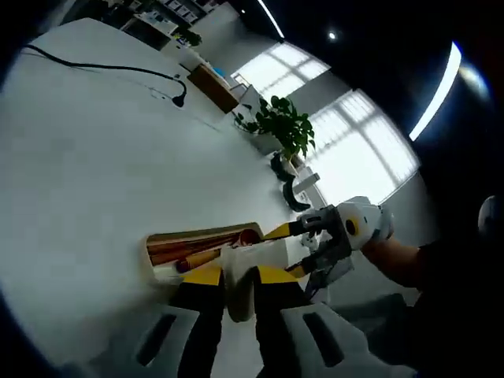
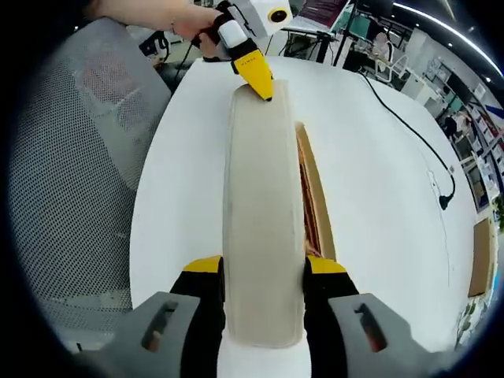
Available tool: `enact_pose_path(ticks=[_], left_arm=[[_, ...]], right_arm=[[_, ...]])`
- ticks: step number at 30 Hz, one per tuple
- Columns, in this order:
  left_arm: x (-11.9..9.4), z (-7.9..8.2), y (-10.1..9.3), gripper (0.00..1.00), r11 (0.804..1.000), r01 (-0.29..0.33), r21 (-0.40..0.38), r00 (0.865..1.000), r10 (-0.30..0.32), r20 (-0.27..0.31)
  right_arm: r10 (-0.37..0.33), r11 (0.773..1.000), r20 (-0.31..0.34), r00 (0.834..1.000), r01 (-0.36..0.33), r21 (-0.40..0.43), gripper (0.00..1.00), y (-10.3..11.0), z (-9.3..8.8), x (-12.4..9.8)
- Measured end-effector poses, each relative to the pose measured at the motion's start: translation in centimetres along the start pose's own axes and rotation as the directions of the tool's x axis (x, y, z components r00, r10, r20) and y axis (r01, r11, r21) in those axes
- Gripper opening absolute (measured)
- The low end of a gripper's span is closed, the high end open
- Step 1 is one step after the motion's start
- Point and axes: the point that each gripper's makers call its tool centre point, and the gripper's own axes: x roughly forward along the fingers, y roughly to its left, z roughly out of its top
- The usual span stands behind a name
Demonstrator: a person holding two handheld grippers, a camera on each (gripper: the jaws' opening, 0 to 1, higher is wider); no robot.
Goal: Arrange the utensils inside the cutlery case until each visible utensil rests in its matching compartment.
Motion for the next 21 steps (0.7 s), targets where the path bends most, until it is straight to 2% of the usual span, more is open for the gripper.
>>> enact_pose_path(ticks=[2, 3, 8, 12, 13, 15, 21], left_arm=[[-0.1, 0.2, 0.9, 0.15, 0.999, -0.041, -0.002, 0.999, 0.041, 0.008], [-0.1, 0.4, 1.6, 0.15, 0.997, -0.080, 0.016, 0.997, 0.080, 0.018], [0.2, 1.1, 3.1, 0.16, 0.991, -0.131, 0.005, 0.991, 0.131, 0.014], [0.8, 2.2, 3.9, 0.17, 0.986, -0.165, 0.023, 0.986, 0.166, -0.033], [1.1, 2.2, 4.2, 0.17, 0.984, -0.178, 0.022, 0.982, 0.179, -0.067], [1.5, 2.4, 4.4, 0.17, 0.982, -0.189, 0.024, 0.978, 0.190, -0.081], [1.8, 1.7, 4.8, 0.18, 0.972, -0.230, 0.038, 0.966, 0.233, -0.109]], right_arm=[[0.002, 1.000, -0.020, 1.000, -0.002, -0.025, 0.36, -0.8, 0.2, 0.4], [0.000, 0.999, -0.027, 1.000, -0.001, -0.038, 0.36, -1.3, 0.3, 0.6], [0.024, 0.997, -0.068, 0.997, -0.028, -0.065, 0.36, -3.0, 0.5, 1.3], [0.077, 0.997, -0.061, 0.995, -0.078, -0.015, 0.36, -3.8, 0.2, 1.7], [0.092, 0.996, -0.061, 0.994, -0.092, -0.002, 0.36, -3.8, 0.1, 1.8], [0.098, 0.995, -0.063, 0.993, -0.097, 0.010, 0.36, -4.2, -0.2, 2.0], [0.129, 0.992, -0.076, 0.989, -0.127, 0.024, 0.36, -3.8, -0.7, 2.3]])
